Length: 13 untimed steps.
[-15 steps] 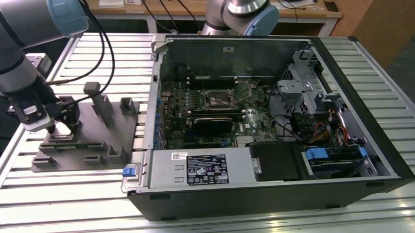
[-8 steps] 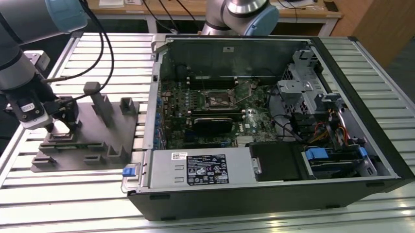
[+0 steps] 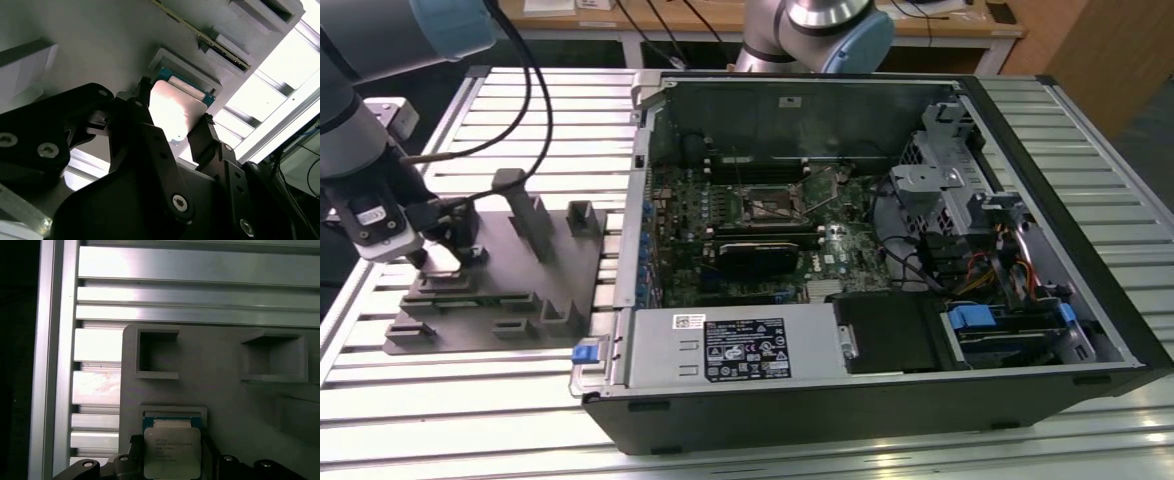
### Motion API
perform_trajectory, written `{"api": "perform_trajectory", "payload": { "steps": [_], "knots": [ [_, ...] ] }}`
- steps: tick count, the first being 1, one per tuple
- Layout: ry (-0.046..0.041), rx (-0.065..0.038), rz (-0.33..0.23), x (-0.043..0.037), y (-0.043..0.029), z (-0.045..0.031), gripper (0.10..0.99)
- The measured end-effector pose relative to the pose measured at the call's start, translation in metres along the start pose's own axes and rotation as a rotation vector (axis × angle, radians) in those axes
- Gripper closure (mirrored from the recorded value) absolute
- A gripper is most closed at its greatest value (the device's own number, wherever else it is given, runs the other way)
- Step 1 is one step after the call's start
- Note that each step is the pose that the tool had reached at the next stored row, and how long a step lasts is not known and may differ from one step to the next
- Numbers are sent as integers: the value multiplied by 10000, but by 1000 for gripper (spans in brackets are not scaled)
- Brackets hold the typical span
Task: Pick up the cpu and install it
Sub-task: 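Pick up the cpu and move it towards the insertion slot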
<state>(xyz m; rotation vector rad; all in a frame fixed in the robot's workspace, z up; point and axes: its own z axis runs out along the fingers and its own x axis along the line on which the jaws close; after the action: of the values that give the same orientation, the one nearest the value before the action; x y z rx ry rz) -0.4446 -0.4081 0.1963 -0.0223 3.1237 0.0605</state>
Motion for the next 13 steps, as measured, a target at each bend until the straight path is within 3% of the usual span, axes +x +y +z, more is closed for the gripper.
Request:
{"api": "perform_trajectory", "payload": {
  "steps": [13],
  "knots": [
    [0, -1, 0, -2, 4, -115, 541]
  ]
}}
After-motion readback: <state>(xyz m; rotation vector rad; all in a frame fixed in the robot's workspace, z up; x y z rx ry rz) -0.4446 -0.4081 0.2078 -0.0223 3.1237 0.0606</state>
